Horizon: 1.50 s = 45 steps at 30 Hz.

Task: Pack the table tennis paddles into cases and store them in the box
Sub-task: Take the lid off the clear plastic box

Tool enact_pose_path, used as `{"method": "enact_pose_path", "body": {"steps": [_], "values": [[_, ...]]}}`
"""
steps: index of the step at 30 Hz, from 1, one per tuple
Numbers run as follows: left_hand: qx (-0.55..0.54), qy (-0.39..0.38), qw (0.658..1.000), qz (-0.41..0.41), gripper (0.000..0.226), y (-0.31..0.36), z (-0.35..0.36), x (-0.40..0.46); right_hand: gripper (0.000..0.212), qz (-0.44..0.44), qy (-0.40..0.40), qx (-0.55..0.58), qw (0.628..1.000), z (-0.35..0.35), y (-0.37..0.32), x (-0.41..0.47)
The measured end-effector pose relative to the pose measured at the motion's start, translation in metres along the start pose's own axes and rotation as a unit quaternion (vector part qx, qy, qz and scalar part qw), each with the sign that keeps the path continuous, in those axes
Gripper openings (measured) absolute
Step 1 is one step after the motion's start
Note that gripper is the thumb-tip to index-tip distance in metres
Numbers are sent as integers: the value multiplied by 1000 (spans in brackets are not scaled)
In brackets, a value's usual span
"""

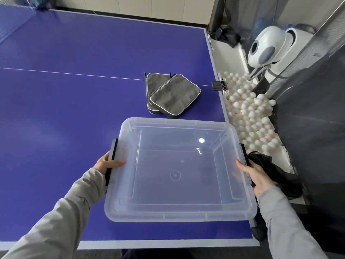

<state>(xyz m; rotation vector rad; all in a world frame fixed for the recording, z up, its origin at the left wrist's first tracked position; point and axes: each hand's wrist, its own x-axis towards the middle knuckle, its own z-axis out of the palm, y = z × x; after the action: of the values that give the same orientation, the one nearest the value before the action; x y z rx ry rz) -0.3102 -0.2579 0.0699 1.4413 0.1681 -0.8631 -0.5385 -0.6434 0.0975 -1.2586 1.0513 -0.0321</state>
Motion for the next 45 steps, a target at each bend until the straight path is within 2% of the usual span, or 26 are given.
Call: {"method": "enact_pose_path", "body": {"steps": [4, 9, 12, 15, 19, 21, 24, 29, 34, 40, 42, 45], "values": [[-3, -3, 1000, -1, 48, -2, -5, -1, 32, 18, -10, -3, 1000, -3, 3, -3], [30, -9, 999, 16, 68, 1, -14, -1, 46, -1, -21, 23, 1000, -13, 9, -4], [67, 33, 996, 43, 86, 3, -16, -3, 48, -56, -3, 42, 998, -18, 11, 0], [166, 99, 975, 109, 86, -2, -14, -14, 49, -131, 54, -52, 989, -18, 17, -2], [330, 176, 914, 158, 77, -15, -6, -35, 53, -199, 108, -211, 951, -13, 27, -12], [366, 194, 893, 175, 70, -22, 3, -45, 56, -213, 108, -272, 932, -10, 33, -16], [395, 186, 881, 183, 67, -30, 17, -53, 53, -240, 107, -313, 913, -3, 37, -23], [366, 177, 896, 178, 73, -30, 30, -57, 48, -280, 116, -344, 889, 8, 34, -30], [319, 162, 916, 180, 73, -30, 33, -62, 49, -281, 123, -329, 893, 8, 30, -35], [249, 141, 935, 209, 88, -10, 34, -78, 61, -275, 115, -315, 901, 4, 5, -39], [211, 120, 945, 218, 84, 7, 33, -82, 58, -290, 117, -316, 896, 6, -10, -37], [156, 79, 957, 233, 72, 36, 30, -83, 59, -285, 103, -291, 908, 20, -33, -32]]}}
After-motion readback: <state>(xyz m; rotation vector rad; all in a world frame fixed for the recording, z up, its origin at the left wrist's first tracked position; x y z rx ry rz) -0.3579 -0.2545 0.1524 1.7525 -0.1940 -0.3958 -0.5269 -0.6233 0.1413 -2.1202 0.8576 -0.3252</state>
